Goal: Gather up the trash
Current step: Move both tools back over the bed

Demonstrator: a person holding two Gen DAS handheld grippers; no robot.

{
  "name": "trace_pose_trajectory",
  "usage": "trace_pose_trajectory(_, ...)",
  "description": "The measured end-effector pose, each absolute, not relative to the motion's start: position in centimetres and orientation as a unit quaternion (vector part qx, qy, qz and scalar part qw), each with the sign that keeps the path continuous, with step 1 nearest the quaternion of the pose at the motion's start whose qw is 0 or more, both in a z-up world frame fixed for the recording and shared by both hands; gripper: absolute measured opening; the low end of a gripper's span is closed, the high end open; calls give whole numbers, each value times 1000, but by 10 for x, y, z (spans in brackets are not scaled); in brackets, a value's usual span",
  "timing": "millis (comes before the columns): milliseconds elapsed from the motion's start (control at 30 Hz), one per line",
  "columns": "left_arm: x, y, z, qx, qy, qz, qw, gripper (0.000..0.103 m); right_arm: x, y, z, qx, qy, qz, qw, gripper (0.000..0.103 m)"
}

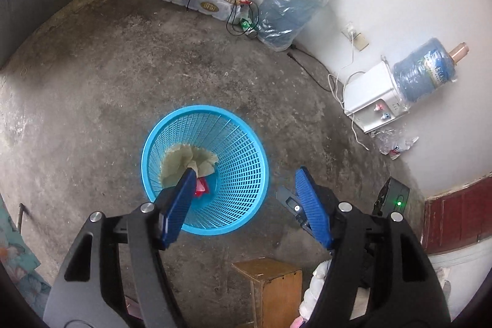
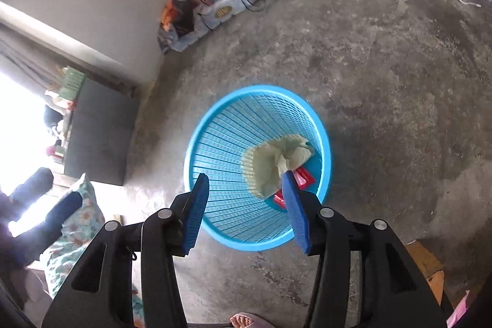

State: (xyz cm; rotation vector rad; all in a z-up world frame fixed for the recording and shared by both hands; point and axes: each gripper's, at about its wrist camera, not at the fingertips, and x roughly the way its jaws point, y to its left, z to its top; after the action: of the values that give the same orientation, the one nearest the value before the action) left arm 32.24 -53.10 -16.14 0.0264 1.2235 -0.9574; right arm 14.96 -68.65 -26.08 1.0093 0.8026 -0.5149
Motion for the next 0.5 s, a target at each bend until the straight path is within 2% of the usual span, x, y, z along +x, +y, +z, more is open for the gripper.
trace_pose_trajectory(133,296,-502,-98,-6,512,-459,726,63,133,-664,-215,445,339,-209,802,49)
trace_pose_trajectory(200,279,-480,-69,-17,492,-470,732,63,125,-650,-188,428,321,-194,822,58)
trace_pose_trajectory(500,237,-341,18,-28,440,-456,773,68,125,-580,-84,371,290,-75,879,67)
